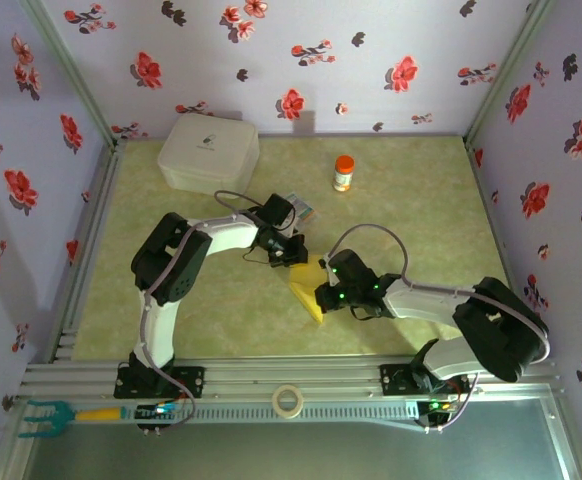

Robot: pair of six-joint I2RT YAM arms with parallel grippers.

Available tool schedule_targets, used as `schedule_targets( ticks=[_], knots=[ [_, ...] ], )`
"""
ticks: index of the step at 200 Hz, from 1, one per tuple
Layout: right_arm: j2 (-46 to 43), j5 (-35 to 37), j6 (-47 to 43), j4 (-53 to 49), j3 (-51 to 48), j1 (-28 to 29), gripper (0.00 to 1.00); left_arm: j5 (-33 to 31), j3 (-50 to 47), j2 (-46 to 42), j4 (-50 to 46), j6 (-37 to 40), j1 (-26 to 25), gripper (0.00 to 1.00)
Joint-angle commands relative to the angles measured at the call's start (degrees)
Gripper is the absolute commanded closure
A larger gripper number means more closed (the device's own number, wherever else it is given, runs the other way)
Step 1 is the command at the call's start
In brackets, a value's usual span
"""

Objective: Fold a paper plane with a square sheet of paper (pick it up from the middle)
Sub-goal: Third fold the triangle at the center of the table.

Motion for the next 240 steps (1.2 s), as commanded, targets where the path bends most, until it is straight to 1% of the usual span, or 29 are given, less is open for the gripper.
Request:
schedule_targets(
  ticks=[1, 240],
  knots=[
    [0.62, 1.61, 0.57, -1.19, 1.37, -0.38, 1.0, -2.12, -0.36, 0.97, -3.24, 0.64, -0.74, 0.96],
    [3.66, 0.44, 1.18, -2.06, 2.6, -0.39, 0.99, -2.07, -0.47, 0.63, -3.13, 0.54, -0.73, 0.96]
  ],
)
